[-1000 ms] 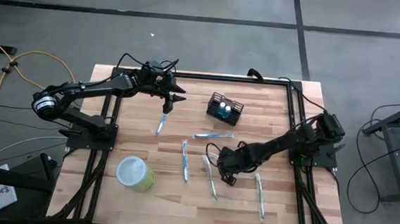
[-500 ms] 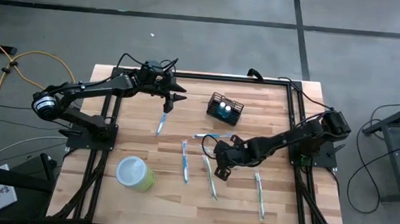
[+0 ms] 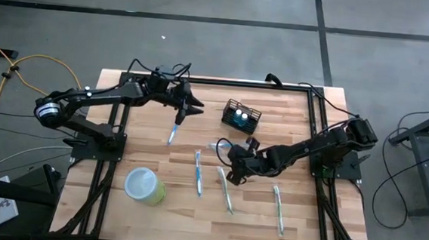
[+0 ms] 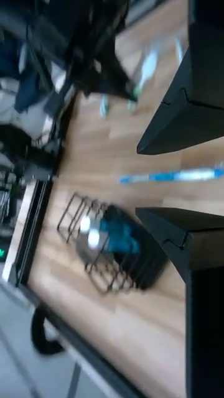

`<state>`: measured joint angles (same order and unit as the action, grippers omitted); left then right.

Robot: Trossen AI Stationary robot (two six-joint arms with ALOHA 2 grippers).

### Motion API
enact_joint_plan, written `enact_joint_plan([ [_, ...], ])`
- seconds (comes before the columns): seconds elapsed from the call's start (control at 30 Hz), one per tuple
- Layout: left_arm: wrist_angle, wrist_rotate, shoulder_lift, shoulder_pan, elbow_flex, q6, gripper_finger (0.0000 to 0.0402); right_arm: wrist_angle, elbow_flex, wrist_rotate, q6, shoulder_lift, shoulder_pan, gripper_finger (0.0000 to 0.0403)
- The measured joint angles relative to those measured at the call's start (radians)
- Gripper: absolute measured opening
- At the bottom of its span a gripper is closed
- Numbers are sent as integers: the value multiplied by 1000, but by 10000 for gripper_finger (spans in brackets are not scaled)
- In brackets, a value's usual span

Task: Pick & Place toothbrushing station
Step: Put the top green toothbrush into the left section of the black mesh organizer

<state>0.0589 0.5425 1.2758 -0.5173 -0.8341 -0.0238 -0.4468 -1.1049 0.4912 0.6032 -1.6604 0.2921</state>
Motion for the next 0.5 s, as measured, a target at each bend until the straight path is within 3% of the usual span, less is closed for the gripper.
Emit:
enact_joint_plan([
  [0.13,-1,175,0,53,0,33,144,31,0,34,1,0,0,7],
  [0.2,-2,211,0,87,0,57,144,40,0,47,2,0,1,7],
  [0.5,-8,186,0,217,0,329,144,97,0,9,2,0,3,7],
])
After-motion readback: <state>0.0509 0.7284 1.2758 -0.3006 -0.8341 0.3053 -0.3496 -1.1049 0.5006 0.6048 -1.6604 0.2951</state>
